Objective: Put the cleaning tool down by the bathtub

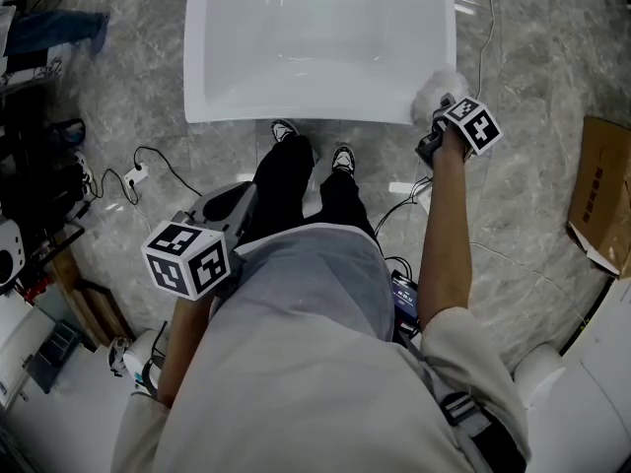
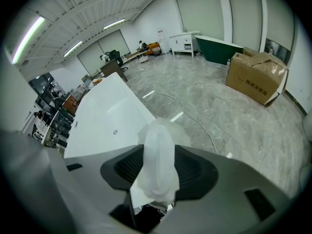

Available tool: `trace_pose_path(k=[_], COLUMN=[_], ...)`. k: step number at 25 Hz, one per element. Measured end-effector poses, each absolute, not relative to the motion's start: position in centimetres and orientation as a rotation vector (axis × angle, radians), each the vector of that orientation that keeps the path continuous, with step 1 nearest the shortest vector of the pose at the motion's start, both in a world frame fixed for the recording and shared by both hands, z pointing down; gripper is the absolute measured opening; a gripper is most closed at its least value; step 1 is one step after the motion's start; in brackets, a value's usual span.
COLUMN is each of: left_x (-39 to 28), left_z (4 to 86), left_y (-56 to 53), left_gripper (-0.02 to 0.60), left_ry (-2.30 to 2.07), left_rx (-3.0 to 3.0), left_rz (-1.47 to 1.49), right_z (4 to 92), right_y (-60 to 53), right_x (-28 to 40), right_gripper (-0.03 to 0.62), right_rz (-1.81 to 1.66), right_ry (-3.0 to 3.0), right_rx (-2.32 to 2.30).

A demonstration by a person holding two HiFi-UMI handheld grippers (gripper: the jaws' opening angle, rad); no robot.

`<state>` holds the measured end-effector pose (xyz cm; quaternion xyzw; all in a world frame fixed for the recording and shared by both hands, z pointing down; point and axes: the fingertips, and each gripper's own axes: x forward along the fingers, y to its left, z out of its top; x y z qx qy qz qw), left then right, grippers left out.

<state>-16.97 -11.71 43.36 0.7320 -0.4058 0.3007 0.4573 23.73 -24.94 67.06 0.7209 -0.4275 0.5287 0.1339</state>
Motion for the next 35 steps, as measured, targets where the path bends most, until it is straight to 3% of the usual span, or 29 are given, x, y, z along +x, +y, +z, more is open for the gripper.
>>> trace_pose_path(k=[35], left_x=[-16.04], left_z=[43.34], left_y=[-11.49], left_gripper=[0.006], left_ry=[-0.988], left_rx=[1.818], left_rz=[0.742], right_z=[66.54], right_y=[-24.45], right_x=[22.96], right_gripper=[0.193], right_rz=[1.572], right_ry=[-1.305], right_rx=[2.065])
